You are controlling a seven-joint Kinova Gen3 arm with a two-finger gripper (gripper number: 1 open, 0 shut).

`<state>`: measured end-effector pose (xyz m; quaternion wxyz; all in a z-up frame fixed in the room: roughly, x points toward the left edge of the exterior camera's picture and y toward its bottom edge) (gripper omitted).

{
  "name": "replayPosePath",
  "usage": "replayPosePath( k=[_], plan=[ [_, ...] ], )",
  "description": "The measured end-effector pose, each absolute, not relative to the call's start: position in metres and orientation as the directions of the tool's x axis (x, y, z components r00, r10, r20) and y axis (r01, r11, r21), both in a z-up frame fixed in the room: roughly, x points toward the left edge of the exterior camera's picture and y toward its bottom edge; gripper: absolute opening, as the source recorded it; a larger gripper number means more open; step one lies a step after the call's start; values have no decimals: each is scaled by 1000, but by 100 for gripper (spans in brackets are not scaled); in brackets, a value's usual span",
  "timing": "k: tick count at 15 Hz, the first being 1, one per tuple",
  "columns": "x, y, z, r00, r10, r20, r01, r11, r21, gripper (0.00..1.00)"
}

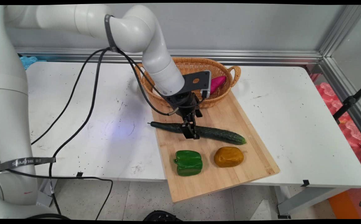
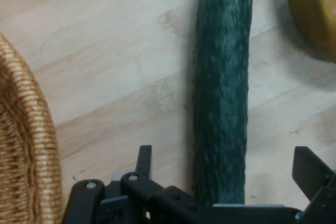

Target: Pick up the cucumber from the cutting board, then place the picked object in the vegetable basket

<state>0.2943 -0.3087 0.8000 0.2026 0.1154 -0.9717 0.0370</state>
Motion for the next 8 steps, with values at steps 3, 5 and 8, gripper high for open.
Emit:
replayPosePath(
  k=[3, 5, 8],
  plan=[
    [293, -312, 794, -894, -204, 398, -233, 972, -23, 0],
    [293, -313, 792, -898, -199, 393, -225, 974, -21, 0],
    [294, -313, 791, -902, -189, 389, -210, 978, -13, 0]
  ],
)
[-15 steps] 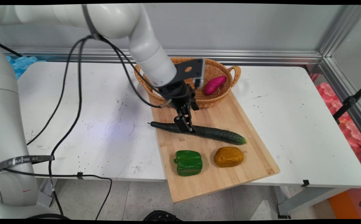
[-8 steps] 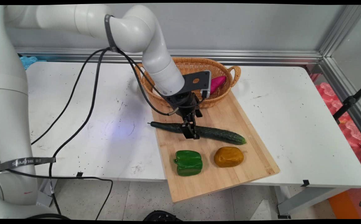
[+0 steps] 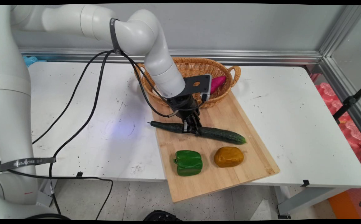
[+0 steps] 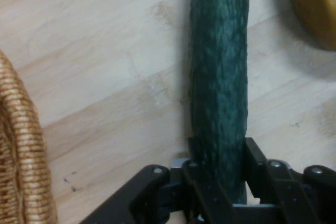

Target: Place the picked object in the vegetable basket

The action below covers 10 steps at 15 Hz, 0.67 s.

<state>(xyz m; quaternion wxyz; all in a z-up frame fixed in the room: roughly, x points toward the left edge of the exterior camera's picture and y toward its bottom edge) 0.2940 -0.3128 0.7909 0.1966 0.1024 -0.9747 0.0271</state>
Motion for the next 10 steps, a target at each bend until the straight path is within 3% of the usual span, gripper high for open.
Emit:
replayPosePath(
  k=[5, 10],
  plan=[
    [292, -314, 810, -897, -171, 407, -194, 981, -16, 0],
    [295, -313, 861, -882, -168, 440, -203, 979, -34, 0]
  ],
)
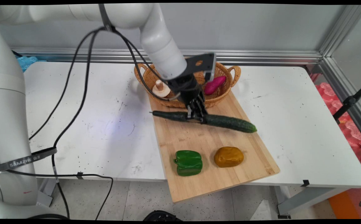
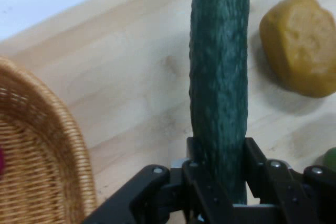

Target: Place the picked object in the vegetable basket

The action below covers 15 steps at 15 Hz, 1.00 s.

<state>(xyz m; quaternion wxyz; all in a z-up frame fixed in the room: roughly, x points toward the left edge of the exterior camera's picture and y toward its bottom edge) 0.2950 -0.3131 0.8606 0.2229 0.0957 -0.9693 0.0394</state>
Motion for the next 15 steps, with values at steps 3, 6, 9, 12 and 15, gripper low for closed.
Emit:
replayPosePath(
  k=[3, 6, 9, 12, 15],
  plan=[
    [299, -311, 891, -874, -175, 453, -217, 975, -44, 0],
    [304, -314, 922, -864, -177, 472, -235, 970, -67, 0],
    [315, -321, 942, -859, -174, 481, -251, 963, -101, 0],
    [332, -331, 950, -851, -187, 491, -282, 951, -127, 0],
    [347, -343, 949, -836, -202, 510, -314, 938, -145, 0]
  ],
)
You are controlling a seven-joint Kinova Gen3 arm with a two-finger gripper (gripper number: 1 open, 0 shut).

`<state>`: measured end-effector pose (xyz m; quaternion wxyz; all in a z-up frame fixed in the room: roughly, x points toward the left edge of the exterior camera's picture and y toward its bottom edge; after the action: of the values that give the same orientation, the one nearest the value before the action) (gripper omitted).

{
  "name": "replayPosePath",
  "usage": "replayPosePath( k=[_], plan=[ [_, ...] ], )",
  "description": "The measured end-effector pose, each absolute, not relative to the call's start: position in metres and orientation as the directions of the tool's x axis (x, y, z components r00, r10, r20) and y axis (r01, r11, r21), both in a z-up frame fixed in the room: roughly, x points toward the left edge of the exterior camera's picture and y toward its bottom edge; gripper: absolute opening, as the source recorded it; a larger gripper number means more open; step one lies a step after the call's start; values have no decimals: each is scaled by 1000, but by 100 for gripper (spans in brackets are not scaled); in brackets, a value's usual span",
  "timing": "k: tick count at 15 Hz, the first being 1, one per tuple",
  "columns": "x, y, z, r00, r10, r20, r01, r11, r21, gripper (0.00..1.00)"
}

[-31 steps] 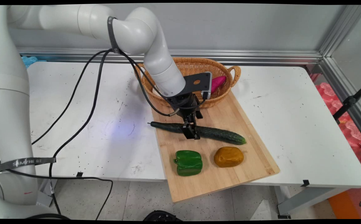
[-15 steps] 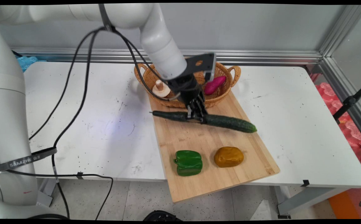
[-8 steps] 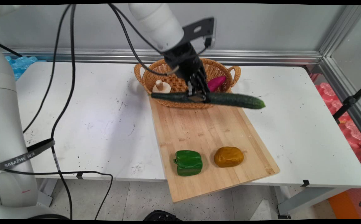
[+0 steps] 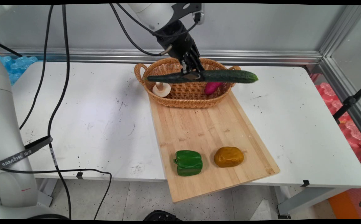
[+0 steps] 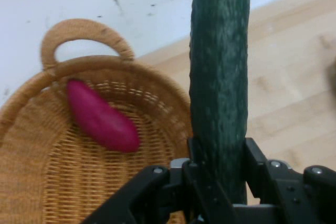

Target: Place the picked object in the vegetable basket

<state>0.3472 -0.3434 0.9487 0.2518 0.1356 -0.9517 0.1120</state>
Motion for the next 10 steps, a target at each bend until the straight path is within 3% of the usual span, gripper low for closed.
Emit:
replayPosePath(
  k=[10],
  plan=[
    [362, -385, 903, -794, -222, 566, -364, 919, -150, 0]
  ],
)
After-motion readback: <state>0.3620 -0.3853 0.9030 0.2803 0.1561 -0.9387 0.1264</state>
